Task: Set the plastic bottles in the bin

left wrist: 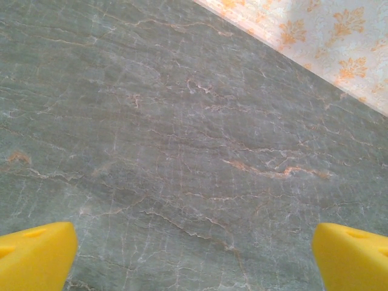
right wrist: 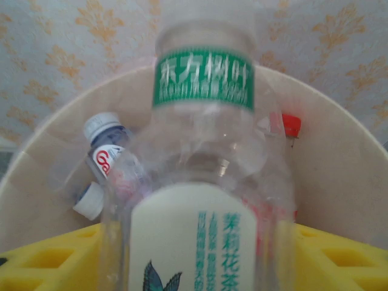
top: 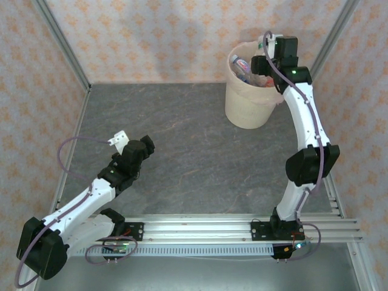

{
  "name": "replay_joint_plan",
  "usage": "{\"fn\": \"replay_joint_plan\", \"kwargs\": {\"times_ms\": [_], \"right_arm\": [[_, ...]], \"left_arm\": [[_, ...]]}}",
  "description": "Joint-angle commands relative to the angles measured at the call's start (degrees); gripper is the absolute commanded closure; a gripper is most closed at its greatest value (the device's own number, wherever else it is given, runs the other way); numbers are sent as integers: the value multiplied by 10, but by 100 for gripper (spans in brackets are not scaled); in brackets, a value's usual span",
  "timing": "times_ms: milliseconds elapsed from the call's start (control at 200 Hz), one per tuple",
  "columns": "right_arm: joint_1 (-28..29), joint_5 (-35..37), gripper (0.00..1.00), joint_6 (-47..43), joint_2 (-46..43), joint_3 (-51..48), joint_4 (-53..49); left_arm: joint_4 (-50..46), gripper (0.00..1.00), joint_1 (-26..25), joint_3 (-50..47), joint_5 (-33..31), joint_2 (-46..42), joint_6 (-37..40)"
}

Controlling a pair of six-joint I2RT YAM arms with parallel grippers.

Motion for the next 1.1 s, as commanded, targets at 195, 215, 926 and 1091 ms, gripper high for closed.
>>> {"fn": "replay_joint_plan", "kwargs": {"times_ms": [195, 215, 926, 1091], "right_arm": [[-16, -8, 9, -106, 40, 106, -110], [-16, -1, 8, -103, 38, 103, -106], [-16, 106, 1, 0, -29, 37, -70], [-16, 74, 1, 64, -178, -171, 105]], "left_arm": [[-11, 0, 4, 2, -30, -10, -16], [-11, 0, 5, 2, -30, -9, -16], [-16, 0, 5, 12, -45, -15, 10], [-23, 0, 12, 31, -62, -17, 50]]}}
